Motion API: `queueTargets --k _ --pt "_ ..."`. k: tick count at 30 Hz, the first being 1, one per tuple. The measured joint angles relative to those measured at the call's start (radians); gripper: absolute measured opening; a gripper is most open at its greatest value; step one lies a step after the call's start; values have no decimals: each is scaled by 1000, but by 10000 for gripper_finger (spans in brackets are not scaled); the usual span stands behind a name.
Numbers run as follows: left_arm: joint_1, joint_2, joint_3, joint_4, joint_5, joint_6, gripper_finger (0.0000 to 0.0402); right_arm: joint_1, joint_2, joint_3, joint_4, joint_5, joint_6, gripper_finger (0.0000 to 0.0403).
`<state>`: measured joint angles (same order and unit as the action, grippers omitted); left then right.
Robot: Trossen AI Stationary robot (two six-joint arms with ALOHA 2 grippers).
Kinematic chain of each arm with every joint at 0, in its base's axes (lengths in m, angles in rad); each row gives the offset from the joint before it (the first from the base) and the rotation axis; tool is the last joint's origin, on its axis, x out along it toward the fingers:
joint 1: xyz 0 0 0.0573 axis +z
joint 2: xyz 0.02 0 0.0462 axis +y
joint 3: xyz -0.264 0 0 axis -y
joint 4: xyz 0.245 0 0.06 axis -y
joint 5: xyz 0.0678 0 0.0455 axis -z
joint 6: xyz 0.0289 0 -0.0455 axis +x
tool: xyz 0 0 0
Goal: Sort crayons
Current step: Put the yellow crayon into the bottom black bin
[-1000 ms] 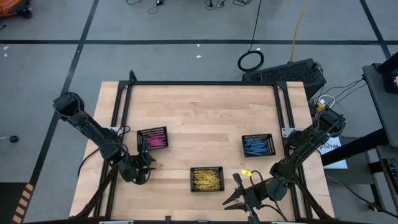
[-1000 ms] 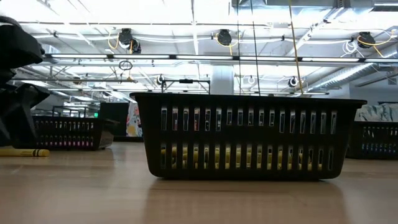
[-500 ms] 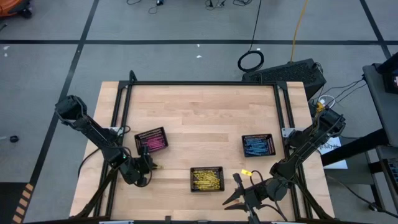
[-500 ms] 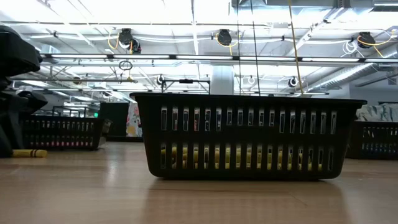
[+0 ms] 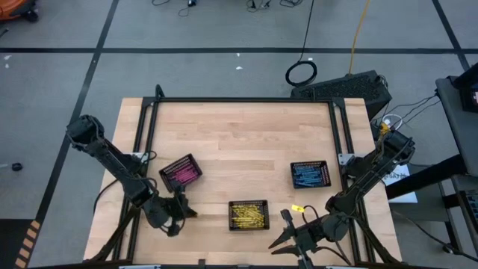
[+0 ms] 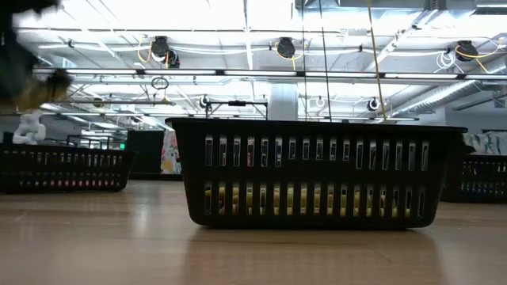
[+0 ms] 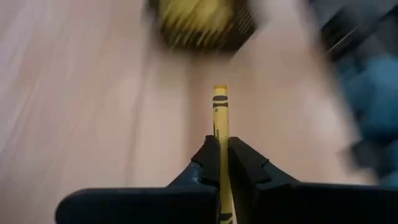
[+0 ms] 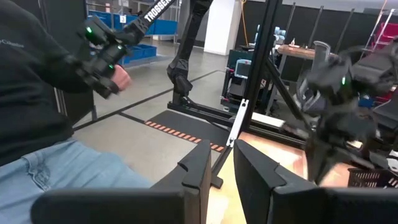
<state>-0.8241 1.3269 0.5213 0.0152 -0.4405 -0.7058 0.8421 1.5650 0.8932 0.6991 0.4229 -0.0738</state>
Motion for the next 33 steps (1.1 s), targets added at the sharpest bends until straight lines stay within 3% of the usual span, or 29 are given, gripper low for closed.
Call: queueTargets --k 9,16,22,28,33 --pt "80 12 132 301 -86 253 8 0 0 0 1 0 -2 55" --pt "191 205 219 485 -16 351 8 1 -1 0 9 77 -25 55" --pt "282 419 386 444 100 355 8 11 -7 0 9 99 -28 54" --pt "352 541 543 232 201 347 8 37 -12 0 -16 342 12 54" --pt "383 582 616 102 206 346 15 50 -14 0 -24 369 13 54"
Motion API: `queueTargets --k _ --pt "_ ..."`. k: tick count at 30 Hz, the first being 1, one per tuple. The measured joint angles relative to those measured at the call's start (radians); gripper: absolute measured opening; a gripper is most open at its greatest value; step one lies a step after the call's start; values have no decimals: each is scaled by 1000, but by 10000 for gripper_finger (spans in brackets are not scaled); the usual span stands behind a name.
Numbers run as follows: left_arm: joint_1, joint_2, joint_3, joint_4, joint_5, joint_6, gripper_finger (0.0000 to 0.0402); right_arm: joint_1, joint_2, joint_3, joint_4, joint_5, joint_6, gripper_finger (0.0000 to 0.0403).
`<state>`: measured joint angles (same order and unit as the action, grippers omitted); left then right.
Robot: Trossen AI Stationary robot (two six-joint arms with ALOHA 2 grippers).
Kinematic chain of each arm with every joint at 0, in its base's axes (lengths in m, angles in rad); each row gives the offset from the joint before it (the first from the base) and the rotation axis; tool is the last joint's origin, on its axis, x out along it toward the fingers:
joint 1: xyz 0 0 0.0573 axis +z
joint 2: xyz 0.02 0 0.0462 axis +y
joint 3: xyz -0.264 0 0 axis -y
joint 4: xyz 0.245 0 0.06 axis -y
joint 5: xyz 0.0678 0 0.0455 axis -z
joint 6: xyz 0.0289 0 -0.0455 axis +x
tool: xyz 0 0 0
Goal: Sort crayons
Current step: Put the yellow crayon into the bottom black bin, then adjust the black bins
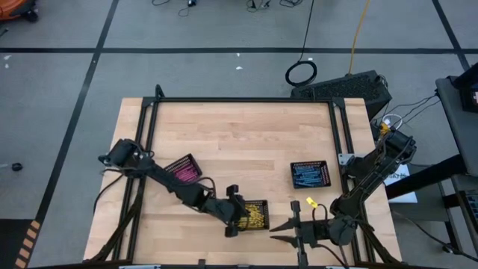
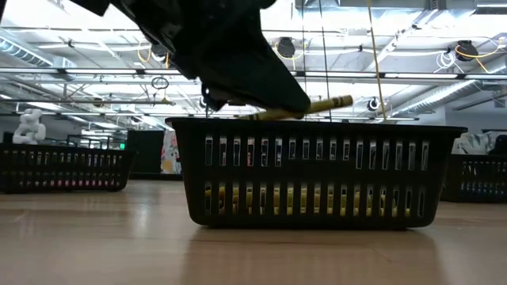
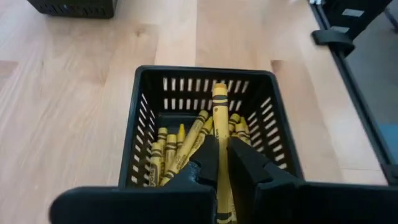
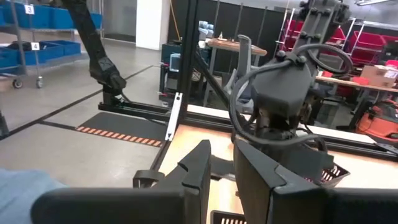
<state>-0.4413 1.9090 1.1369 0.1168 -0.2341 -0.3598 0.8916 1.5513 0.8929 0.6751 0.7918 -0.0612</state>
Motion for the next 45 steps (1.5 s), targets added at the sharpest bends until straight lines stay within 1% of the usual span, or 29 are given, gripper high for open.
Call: queueTargets --k 4,6,8,10,12,15,17,18,21,24,27,29,30,33,37,42,45 --pt "26 2 1 3 47 0 55 0 0 0 -19 5 24 54" --pt "38 1 1 2 65 -1 81 1 0 0 -34 46 62 54" --pt "46 1 1 0 77 0 106 0 0 0 -56 111 113 54" --pt "53 -7 1 -11 90 -1 125 -7 0 0 -96 181 184 54" --pt "57 -37 0 -37 107 -9 136 -25 0 0 -158 225 283 53" --pt "51 -115 1 -136 90 -25 140 -79 -9 0 -306 224 499 43" --pt "28 -169 1 -241 26 -27 141 -137 -10 0 -431 181 661 31" --pt "13 -194 1 -299 -24 -36 141 -170 -10 0 -500 144 741 23" --pt "-37 -247 1 -508 -164 -131 141 -274 -9 0 -686 11 933 4" --pt "-91 -263 -14 -669 -207 -271 141 -362 -9 0 -835 -82 1042 3" --pt "-147 -261 -65 -731 -203 -388 141 -431 -9 0 -966 -160 1103 1" --pt "-172 -261 -113 -742 -186 -458 141 -469 -9 0 -1047 -226 1144 1" --pt "-179 -259 -140 -740 -178 -491 141 -484 -8 0 -1080 -242 1150 1" --pt "-199 -257 -210 -787 -167 -584 141 -517 -4 -7 -1108 -248 1142 1" --pt "-223 -257 -265 -885 -135 -694 141 -548 -3 -20 -1142 -304 1149 1" --pt "-266 -257 -281 -1054 -133 -803 141 -565 -2 -23 -1264 -330 1218 0" --pt "-295 -257 -281 -1115 -108 -840 141 -565 -2 -23 -1340 -336 1272 0"
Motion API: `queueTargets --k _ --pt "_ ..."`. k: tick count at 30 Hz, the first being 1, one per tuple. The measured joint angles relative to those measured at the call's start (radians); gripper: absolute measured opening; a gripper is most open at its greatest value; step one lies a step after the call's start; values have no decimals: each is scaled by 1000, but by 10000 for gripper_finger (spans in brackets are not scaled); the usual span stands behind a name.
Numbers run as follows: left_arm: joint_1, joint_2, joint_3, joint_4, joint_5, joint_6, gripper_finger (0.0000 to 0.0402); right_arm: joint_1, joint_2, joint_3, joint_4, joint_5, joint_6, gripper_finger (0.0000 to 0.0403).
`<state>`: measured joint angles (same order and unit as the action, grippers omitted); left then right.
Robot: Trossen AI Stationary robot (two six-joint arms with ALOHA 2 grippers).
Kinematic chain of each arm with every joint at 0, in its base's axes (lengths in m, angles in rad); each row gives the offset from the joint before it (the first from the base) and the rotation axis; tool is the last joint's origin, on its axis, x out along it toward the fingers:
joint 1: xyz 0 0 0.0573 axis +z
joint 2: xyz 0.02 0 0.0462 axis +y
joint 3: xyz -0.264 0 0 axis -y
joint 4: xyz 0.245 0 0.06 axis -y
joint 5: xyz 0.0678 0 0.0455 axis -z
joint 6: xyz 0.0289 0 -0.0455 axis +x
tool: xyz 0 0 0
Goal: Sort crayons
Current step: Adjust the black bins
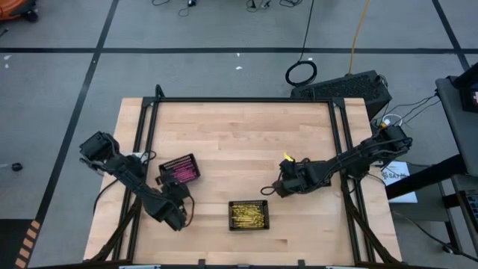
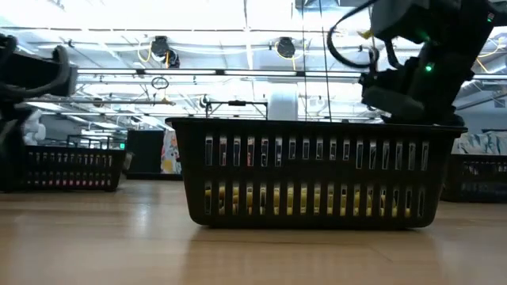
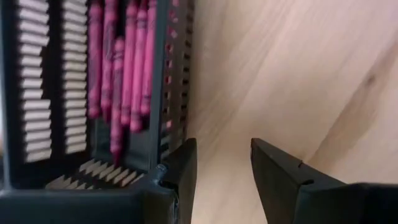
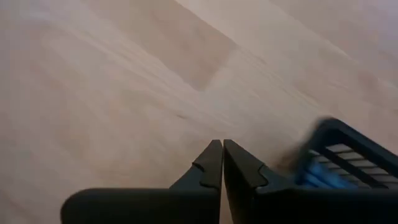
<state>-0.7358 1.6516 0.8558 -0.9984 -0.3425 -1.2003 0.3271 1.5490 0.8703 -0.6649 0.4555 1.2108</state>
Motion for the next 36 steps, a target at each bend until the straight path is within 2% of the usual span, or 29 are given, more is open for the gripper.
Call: queueTargets --k 13,22,27,29,32,34,36 --pt "-128 -1 0 -170 80 -139 141 36 0 0 -207 -18 138 0" --pt "-200 -1 0 -321 144 -255 141 53 0 0 -227 -19 151 0" --pt "-224 -30 23 -331 157 -281 141 64 0 -1 -190 28 122 0" --pt "-222 -55 54 -325 110 -287 141 74 0 -1 -133 71 80 0" --pt "-198 -94 116 -239 -77 -237 141 82 0 -1 -15 102 -20 0" --pt "-166 -116 148 -129 -227 -121 141 81 0 -1 67 116 -80 0" --pt "-106 -130 168 3 -334 38 140 81 0 -1 144 123 -143 0"
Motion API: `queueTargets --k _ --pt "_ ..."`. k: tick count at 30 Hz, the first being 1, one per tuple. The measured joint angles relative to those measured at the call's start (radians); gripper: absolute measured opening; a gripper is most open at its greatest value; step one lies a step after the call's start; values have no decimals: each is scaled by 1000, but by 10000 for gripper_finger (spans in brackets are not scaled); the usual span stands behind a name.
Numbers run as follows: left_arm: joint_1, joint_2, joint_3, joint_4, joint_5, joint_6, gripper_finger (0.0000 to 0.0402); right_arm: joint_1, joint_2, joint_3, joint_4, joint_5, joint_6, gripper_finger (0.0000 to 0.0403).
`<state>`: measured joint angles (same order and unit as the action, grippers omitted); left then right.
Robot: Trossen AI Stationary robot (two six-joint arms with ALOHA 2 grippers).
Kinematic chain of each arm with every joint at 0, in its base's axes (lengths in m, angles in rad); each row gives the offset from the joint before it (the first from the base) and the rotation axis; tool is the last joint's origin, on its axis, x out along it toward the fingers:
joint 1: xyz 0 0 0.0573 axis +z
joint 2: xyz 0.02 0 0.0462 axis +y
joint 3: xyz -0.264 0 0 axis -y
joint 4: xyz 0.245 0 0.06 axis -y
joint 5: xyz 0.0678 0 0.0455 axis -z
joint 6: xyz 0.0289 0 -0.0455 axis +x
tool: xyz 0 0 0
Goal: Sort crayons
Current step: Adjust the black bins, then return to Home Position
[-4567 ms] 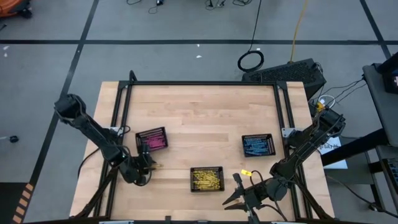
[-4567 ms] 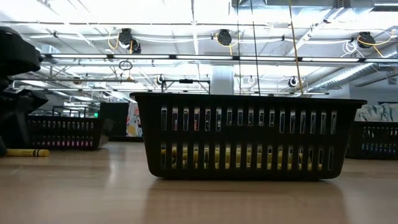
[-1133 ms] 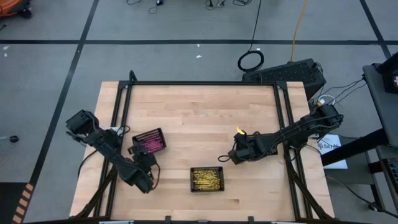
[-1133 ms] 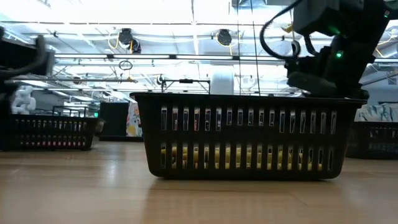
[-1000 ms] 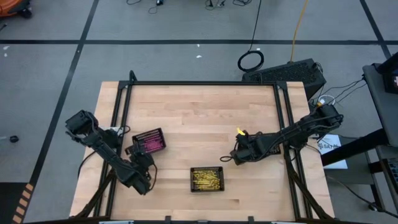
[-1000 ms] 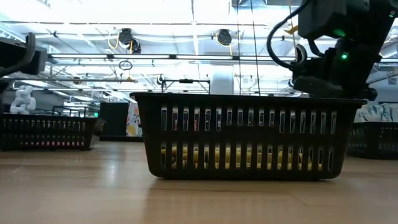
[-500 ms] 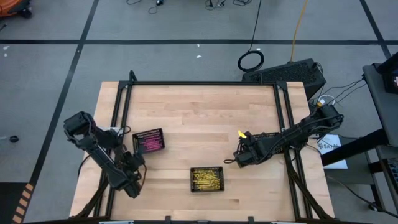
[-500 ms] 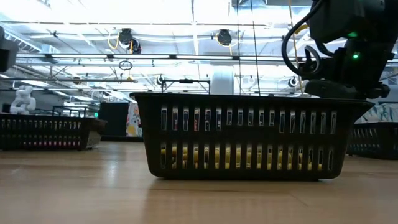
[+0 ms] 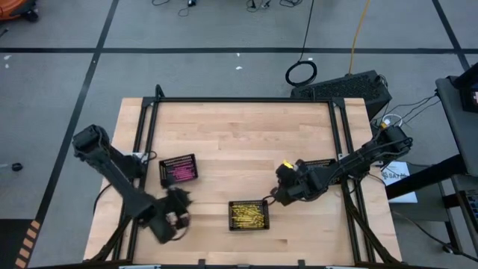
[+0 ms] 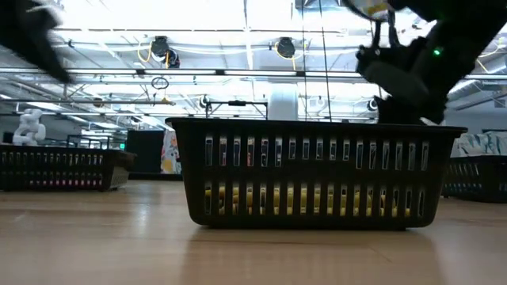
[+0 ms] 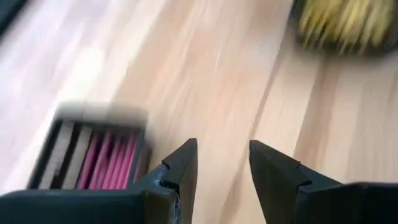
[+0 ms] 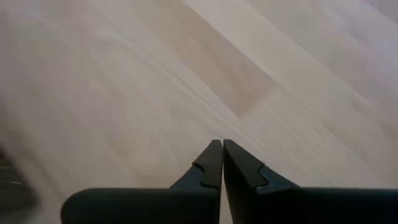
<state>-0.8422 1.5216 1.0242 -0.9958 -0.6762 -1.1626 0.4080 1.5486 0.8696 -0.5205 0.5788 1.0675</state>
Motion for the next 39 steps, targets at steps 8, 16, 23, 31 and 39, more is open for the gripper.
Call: queueTargets --k 8,16,23,31,39 --pt "403 53 -2 323 137 657 95 20 -30 18 119 2 -122 0" --pt "601 64 -8 92 146 732 34 116 -107 19 114 66 -119 0" --pt "634 62 -134 143 173 783 2 186 -115 19 108 132 -94 0" --pt "598 47 -168 113 202 752 3 208 -115 19 110 135 -85 0" --pt "510 -27 -168 93 265 748 3 208 -115 19 114 136 -85 0"
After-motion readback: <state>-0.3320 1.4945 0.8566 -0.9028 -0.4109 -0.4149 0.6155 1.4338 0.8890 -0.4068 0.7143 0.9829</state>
